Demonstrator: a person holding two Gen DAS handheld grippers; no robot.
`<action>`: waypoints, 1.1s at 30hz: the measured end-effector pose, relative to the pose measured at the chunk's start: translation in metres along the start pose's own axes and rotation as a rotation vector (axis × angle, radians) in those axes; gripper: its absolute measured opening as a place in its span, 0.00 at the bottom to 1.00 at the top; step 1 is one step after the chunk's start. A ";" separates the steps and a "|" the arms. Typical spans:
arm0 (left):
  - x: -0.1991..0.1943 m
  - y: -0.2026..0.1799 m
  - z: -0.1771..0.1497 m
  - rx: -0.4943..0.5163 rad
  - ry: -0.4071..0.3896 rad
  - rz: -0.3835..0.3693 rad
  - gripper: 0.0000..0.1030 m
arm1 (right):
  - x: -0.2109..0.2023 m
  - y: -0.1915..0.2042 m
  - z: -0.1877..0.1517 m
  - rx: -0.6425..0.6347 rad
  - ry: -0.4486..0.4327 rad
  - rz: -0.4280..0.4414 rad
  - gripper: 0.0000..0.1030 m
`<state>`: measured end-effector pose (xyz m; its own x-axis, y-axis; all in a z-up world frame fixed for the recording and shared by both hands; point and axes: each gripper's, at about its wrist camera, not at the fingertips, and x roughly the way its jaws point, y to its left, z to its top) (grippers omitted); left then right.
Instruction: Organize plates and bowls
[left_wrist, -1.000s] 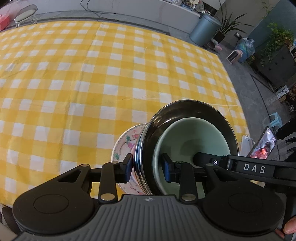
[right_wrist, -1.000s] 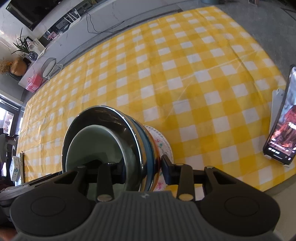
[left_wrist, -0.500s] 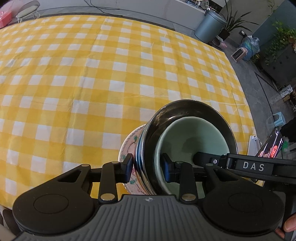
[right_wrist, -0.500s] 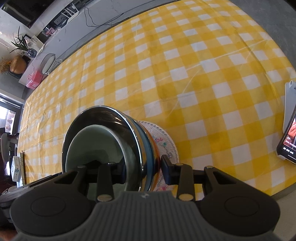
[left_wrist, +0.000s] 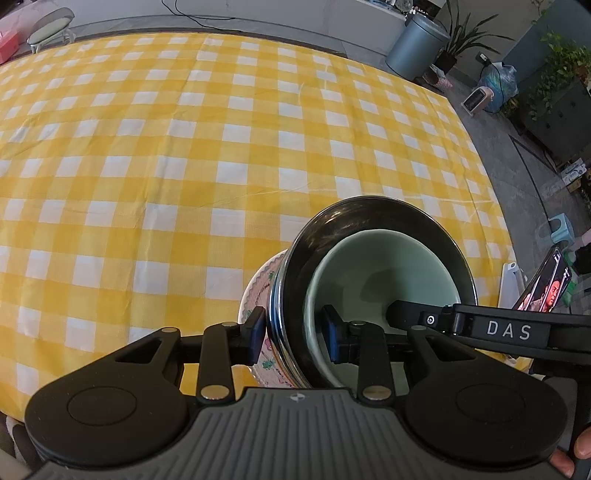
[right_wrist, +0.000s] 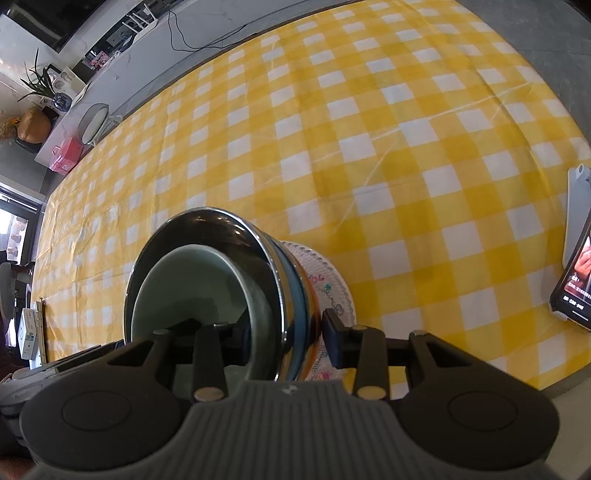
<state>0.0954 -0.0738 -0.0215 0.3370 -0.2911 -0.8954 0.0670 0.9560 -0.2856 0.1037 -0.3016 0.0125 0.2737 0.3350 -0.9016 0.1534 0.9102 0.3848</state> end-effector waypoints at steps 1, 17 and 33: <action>0.000 0.000 0.000 0.005 -0.004 0.002 0.35 | 0.000 0.000 0.001 0.001 0.002 0.002 0.37; -0.046 0.003 0.001 0.046 -0.123 -0.017 0.63 | -0.037 0.019 0.000 -0.090 -0.106 -0.051 0.57; -0.139 0.005 -0.081 0.311 -0.463 0.186 0.64 | -0.114 0.085 -0.109 -0.422 -0.395 -0.162 0.74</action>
<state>-0.0267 -0.0318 0.0739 0.7400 -0.1378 -0.6583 0.2161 0.9756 0.0387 -0.0183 -0.2358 0.1259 0.6231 0.1412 -0.7693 -0.1452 0.9874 0.0637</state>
